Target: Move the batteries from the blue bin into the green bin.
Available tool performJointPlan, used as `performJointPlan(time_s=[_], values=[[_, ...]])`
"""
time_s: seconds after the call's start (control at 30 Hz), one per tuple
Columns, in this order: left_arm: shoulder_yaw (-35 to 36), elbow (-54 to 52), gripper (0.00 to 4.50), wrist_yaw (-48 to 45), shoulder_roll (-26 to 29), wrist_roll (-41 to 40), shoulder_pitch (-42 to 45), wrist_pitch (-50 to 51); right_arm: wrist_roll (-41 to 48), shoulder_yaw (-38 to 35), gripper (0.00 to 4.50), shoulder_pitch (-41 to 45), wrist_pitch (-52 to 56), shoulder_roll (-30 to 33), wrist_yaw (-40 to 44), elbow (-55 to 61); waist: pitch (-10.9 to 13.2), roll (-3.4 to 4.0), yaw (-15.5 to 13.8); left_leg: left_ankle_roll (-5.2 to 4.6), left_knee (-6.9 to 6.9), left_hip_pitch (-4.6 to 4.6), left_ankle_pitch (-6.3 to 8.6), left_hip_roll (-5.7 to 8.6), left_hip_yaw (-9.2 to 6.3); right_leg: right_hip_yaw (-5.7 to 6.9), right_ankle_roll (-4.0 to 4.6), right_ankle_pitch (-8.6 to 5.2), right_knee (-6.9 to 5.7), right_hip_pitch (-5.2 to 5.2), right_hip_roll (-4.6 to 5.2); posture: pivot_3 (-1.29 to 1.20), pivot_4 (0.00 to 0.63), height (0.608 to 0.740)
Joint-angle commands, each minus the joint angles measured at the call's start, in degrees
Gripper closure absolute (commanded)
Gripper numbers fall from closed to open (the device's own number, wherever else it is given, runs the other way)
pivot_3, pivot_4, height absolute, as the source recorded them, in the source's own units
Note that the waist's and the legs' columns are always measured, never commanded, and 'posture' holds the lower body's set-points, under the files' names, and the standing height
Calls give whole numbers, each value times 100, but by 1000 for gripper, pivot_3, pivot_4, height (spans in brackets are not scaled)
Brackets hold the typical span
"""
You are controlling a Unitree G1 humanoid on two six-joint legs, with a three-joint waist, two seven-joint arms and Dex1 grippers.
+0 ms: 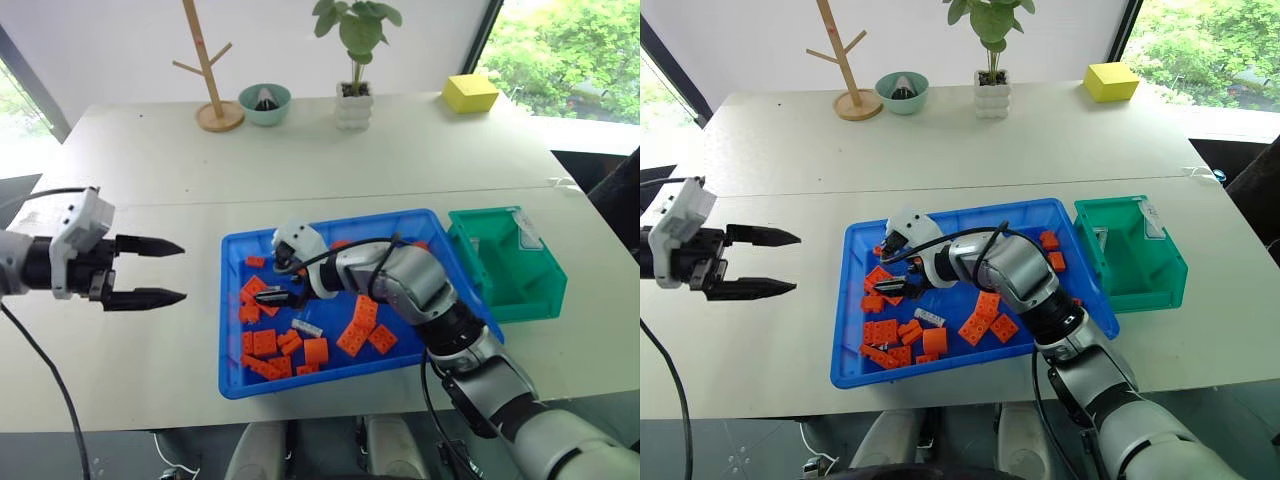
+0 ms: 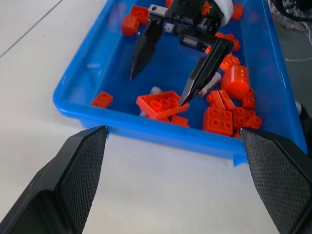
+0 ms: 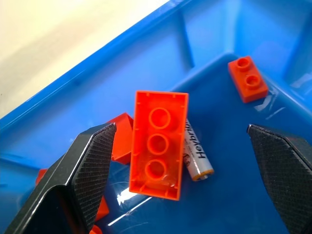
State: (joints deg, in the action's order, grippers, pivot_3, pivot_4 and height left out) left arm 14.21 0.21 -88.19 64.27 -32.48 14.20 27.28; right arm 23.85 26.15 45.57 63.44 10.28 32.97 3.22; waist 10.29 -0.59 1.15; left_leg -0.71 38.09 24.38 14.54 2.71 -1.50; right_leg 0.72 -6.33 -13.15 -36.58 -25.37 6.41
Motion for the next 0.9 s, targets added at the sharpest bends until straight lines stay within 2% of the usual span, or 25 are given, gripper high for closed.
performJointPlan(time_s=[0.03,0.37,0.47,0.67,0.7,0.9], values=[[132,-50,0,-29,52,-15,80,-195,16,98,89,158,11,-121,157,177,-1,-1,-2,2,0,0,-1,0,-1,0,0,0,-3,0,0,0,150,702],[20,-140,0,199,-255,-63,209,-263,-557,696,89,-14,-565,-140,361,-404,-1,-2,4,4,4,-6,-3,0,-1,0,1,-1,-34,-8,-1,0,150,702],[54,-161,0,281,-369,-114,259,-236,-723,717,975,-36,-757,-117,391,-548,-2,-4,5,5,6,-13,-3,0,0,0,1,-1,-41,-5,-1,0,150,702],[285,-203,0,593,-785,-247,78,-352,-654,484,4040,-29,-604,-75,502,-314,-2,-4,4,6,6,-18,-4,0,0,0,1,-1,-46,-4,-1,0,150,702],[299,-243,0,646,-834,-255,31,-349,-613,417,4386,2,-531,-80,509,-268,-2,-4,5,6,6,-17,-4,0,0,-1,1,-1,-46,-5,-1,0,150,702],[290,-441,0,849,-885,-368,-155,-199,-453,55,4386,202,-92,45,598,91,-2,-4,-2,6,6,-17,-4,-1,-1,-1,1,-1,-45,-5,0,0,150,702]])
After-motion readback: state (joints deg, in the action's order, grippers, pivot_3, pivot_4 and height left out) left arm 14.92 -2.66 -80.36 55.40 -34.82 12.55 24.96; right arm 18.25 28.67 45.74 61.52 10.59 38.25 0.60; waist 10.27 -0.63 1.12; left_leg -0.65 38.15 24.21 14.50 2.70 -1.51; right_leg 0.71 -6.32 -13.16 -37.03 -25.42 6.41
